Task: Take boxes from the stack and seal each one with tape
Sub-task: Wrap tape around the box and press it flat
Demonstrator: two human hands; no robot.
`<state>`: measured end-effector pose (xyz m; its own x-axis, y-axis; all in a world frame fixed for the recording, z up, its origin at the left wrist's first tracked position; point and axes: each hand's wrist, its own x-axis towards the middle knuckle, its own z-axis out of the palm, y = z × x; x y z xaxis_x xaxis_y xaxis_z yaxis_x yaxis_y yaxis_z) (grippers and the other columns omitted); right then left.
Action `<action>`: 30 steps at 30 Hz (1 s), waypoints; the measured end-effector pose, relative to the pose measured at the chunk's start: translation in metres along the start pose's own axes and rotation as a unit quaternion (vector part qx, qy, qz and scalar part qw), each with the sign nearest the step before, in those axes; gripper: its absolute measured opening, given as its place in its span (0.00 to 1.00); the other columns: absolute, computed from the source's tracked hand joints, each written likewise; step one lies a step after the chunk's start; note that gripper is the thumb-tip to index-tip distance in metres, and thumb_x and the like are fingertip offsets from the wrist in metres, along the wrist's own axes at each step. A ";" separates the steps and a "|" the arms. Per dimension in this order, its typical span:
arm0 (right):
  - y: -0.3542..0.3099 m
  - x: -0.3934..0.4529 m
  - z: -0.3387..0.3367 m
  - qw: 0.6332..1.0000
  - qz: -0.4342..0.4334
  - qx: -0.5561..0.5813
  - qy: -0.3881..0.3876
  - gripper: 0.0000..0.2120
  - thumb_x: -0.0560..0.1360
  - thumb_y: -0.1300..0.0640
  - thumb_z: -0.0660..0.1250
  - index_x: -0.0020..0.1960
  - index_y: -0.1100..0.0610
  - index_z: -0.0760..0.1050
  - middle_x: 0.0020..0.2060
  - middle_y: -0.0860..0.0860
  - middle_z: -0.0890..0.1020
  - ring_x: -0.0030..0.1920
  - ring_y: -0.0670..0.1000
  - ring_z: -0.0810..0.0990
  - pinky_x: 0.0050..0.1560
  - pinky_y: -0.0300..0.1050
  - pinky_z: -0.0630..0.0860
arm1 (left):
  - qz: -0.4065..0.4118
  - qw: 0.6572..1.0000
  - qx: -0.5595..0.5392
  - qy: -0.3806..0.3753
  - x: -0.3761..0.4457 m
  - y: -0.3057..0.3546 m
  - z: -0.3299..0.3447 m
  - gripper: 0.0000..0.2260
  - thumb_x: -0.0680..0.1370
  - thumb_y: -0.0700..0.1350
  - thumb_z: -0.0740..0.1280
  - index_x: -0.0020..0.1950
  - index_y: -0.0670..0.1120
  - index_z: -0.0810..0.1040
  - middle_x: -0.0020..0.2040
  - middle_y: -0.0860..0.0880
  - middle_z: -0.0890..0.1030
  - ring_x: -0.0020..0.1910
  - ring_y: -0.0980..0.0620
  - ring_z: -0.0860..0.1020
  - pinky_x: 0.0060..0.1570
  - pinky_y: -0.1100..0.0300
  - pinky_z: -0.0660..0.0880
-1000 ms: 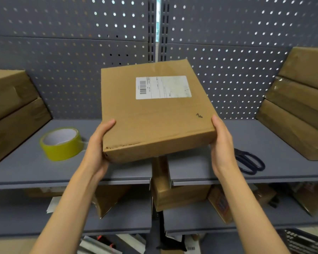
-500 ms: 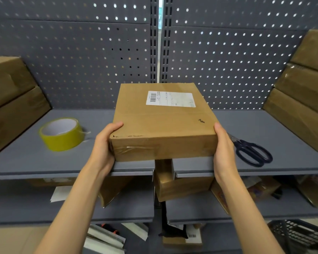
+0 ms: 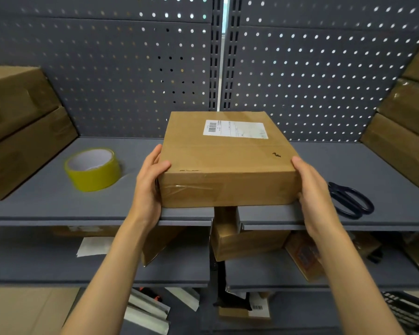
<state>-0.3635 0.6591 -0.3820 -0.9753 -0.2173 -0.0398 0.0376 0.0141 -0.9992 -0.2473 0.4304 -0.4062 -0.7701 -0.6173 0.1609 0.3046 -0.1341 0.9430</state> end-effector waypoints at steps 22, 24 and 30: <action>-0.015 -0.021 0.086 0.778 -0.426 -0.423 -0.186 0.20 0.78 0.48 0.62 0.67 0.55 0.74 0.66 0.49 0.75 0.70 0.49 0.69 0.67 0.38 0.57 | 0.114 0.959 0.223 -0.129 -0.008 0.002 -0.021 0.26 0.69 0.56 0.71 0.67 0.56 0.72 0.76 0.56 0.60 0.73 0.64 0.61 0.61 0.72 0.67; -0.009 -0.021 0.088 0.779 -0.444 -0.416 -0.150 0.20 0.76 0.47 0.62 0.63 0.55 0.77 0.62 0.49 0.78 0.66 0.49 0.74 0.65 0.37 0.59 | 0.121 0.961 0.217 -0.120 -0.010 0.000 -0.019 0.24 0.70 0.54 0.70 0.66 0.55 0.73 0.76 0.53 0.61 0.72 0.66 0.62 0.60 0.74 0.66; -0.005 -0.019 0.091 0.781 -0.473 -0.390 -0.120 0.19 0.76 0.46 0.58 0.59 0.53 0.80 0.58 0.48 0.81 0.61 0.48 0.77 0.62 0.33 0.59 | 0.124 0.965 0.207 -0.098 -0.014 0.002 -0.016 0.23 0.69 0.55 0.69 0.64 0.55 0.74 0.75 0.55 0.63 0.70 0.67 0.64 0.58 0.74 0.67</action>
<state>-0.3250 0.5745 -0.3766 -0.4147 -0.6661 0.6200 -0.9100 0.3070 -0.2788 -0.2272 0.4261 -0.4116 -0.8060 -0.4268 0.4102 0.2738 0.3457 0.8975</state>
